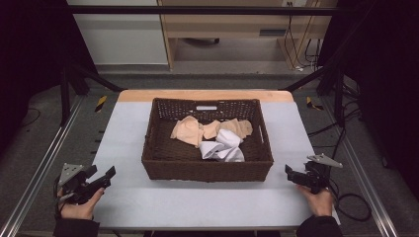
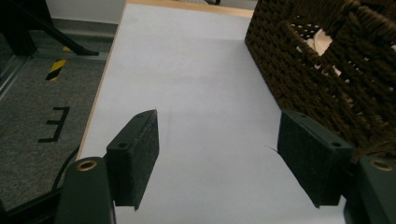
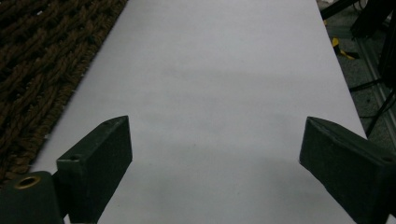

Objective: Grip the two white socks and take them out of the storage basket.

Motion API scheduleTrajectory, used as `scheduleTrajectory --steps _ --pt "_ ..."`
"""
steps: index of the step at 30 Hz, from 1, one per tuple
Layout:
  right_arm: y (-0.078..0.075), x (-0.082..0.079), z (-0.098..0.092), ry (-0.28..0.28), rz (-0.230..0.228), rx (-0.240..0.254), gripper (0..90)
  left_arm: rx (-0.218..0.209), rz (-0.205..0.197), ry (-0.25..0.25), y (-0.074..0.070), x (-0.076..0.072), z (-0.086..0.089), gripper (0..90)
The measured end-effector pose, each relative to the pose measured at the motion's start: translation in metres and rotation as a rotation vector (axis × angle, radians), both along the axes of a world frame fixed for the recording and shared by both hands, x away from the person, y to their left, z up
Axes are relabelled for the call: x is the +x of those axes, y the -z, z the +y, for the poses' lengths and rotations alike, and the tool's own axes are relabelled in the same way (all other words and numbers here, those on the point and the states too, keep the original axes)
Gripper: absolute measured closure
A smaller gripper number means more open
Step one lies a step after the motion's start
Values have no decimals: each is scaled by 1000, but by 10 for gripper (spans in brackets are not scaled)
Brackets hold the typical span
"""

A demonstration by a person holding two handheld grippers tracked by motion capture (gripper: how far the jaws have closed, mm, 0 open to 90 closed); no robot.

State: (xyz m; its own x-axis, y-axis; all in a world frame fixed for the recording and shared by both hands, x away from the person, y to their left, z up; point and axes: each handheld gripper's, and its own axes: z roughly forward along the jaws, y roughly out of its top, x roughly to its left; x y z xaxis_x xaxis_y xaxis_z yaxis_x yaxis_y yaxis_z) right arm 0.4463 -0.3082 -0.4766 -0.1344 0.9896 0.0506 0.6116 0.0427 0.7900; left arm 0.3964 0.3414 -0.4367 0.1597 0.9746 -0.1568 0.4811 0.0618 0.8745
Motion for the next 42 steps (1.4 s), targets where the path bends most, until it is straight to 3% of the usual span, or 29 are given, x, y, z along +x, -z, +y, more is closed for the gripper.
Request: scheduleTrajectory --steps 6,16,31,42 --pt "-4 -3 0 10 -54 -2 102 -3 -30 18 -11 -1 -7 309" --pt "-9 -5 3 12 -104 -7 90 -5 -49 54 -25 1 -20 311" --pt "-11 -7 7 -15 -98 -44 90 -15 -72 122 -42 2 -39 311" --pt "-10 -8 12 -47 -72 -82 100 11 -88 171 -56 6 -58 309"
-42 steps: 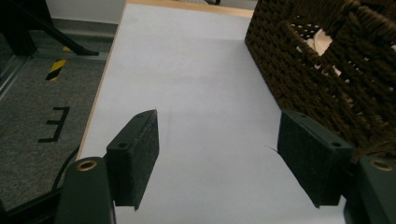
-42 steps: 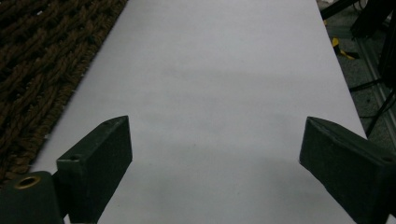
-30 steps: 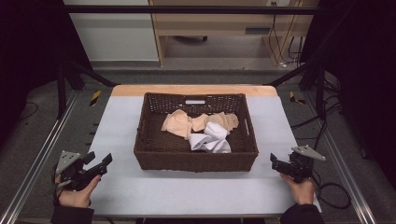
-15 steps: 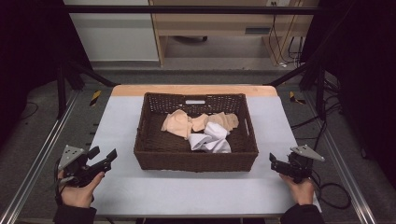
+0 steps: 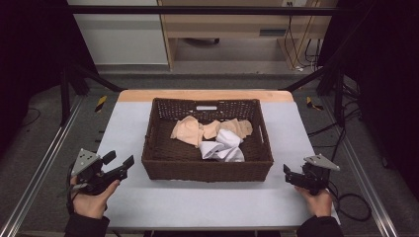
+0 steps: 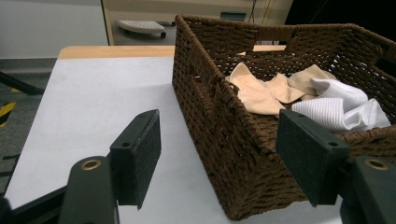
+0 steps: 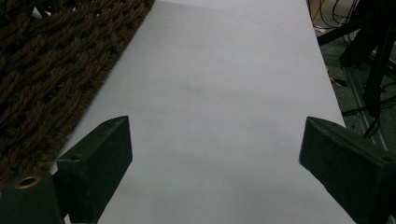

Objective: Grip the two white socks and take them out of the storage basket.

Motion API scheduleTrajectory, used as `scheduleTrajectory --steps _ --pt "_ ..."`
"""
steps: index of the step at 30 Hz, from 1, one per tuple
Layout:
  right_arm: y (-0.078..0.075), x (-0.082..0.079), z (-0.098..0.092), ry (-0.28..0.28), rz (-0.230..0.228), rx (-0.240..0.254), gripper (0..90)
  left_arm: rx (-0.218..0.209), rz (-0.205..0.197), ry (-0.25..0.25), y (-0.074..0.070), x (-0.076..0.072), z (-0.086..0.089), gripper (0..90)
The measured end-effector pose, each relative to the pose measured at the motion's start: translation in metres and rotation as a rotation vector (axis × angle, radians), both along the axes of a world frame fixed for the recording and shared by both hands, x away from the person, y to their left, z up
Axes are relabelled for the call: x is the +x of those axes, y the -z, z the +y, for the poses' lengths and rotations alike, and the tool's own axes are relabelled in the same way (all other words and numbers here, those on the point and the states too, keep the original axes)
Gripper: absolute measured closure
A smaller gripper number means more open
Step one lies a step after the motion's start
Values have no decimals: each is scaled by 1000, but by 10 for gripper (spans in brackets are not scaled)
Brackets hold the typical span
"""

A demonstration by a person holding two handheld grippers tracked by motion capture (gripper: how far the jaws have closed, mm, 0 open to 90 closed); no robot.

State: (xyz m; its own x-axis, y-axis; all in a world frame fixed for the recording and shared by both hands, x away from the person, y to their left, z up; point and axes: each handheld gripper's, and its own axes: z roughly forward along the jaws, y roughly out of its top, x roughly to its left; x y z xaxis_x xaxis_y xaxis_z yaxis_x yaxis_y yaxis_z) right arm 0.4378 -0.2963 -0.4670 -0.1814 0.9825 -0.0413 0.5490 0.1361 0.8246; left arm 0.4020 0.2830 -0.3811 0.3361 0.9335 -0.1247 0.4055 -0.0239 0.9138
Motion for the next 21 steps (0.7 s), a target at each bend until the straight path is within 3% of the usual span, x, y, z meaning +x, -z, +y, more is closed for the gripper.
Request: scheduleTrajectory --steps 8,21 --pt "0 0 0 -3 4 -5 101 4 -26 35 -14 11 -18 309" --pt "1 0 1 -12 9 -11 101 38 -61 97 -44 36 -64 310"
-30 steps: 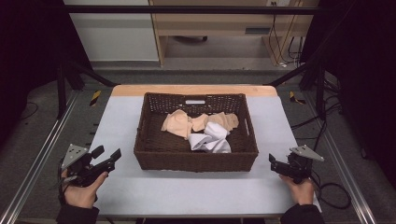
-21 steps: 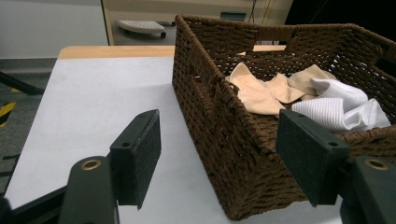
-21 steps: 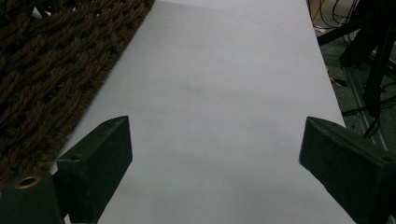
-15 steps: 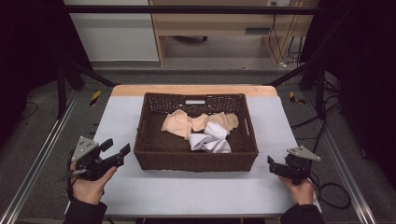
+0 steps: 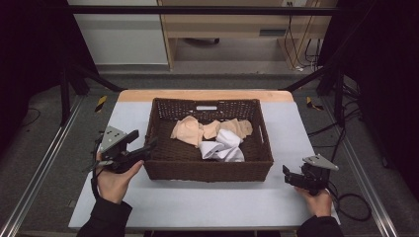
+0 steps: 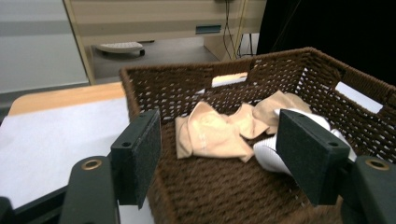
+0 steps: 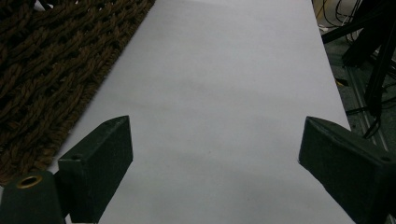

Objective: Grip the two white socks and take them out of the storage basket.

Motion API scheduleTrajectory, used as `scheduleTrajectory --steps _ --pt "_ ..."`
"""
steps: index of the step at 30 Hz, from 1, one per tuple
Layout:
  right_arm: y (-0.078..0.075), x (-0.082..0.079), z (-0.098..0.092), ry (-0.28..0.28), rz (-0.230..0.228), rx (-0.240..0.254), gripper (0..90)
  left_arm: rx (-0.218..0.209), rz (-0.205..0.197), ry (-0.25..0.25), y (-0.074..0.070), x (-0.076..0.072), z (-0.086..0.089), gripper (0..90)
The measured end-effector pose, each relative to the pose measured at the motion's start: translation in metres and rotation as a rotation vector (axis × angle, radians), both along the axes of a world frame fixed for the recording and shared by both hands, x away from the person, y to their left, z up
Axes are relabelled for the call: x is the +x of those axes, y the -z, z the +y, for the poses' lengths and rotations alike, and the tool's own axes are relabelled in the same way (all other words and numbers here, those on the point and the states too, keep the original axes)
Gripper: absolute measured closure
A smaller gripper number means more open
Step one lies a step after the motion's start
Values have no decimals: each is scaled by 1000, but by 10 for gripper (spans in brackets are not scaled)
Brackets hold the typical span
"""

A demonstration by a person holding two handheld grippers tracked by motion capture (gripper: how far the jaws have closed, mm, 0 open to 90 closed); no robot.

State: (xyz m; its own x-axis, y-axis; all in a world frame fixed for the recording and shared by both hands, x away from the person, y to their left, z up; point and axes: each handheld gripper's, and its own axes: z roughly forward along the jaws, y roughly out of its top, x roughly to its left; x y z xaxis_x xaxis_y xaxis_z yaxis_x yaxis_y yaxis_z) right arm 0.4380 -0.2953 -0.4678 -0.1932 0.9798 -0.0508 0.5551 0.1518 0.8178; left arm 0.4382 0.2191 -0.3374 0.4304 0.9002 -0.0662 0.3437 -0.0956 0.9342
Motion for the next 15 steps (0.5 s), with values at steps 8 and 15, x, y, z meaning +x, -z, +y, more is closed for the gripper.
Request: scheduleTrajectory --steps 8,15 --pt "0 0 0 -3 3 0 101 -14 -4 22 -9 14 -25 311" --pt "0 0 1 -6 4 0 101 -17 -10 37 -14 26 -44 312"
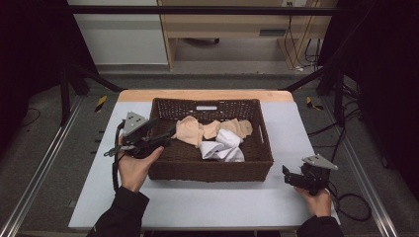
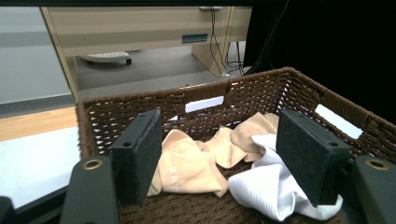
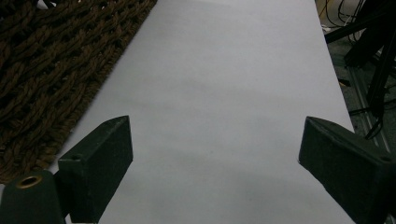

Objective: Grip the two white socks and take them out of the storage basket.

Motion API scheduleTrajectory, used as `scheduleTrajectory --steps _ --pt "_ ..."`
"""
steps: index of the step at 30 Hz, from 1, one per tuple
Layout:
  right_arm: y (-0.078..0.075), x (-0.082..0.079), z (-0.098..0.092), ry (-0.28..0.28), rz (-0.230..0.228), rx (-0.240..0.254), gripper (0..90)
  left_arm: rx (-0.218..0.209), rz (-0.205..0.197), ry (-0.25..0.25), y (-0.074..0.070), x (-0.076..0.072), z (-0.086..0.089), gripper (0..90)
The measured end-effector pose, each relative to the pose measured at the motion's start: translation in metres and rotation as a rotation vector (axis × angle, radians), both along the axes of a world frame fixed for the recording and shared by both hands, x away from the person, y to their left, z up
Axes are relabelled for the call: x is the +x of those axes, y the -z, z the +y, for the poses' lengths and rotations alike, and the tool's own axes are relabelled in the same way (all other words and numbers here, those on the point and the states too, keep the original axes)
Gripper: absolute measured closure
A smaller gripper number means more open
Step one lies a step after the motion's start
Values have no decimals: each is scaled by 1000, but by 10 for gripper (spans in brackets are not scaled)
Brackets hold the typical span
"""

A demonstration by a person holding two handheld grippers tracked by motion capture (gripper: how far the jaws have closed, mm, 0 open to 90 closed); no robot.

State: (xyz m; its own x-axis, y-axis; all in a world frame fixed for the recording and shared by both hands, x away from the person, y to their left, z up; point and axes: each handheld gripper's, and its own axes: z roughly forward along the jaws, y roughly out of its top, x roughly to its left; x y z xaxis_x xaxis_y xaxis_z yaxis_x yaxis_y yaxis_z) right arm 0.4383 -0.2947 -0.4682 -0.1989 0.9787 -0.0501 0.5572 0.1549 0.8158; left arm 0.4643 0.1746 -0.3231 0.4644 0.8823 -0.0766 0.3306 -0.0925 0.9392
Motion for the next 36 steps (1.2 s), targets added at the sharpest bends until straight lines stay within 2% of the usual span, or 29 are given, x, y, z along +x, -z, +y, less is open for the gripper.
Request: scheduleTrajectory --steps 3,5,9,18,22,27,36 --pt "0 1 0 -3 1 -1 101 -5 7 2 0 5 -10 313" --pt "0 1 0 -4 1 -2 101 18 7 6 0 9 -17 312" --pt "0 1 0 -5 -1 -3 101 9 14 19 -2 14 -30 312" --pt "0 1 0 -6 -1 -1 101 33 17 39 -5 35 -60 312" --pt "0 1 0 -6 -1 -1 101 33 24 48 0 44 -71 313" --pt "1 1 0 -9 -4 -5 101 60 41 55 9 57 -85 314" --pt "1 1 0 -9 -5 -6 101 67 69 71 26 75 -109 315"
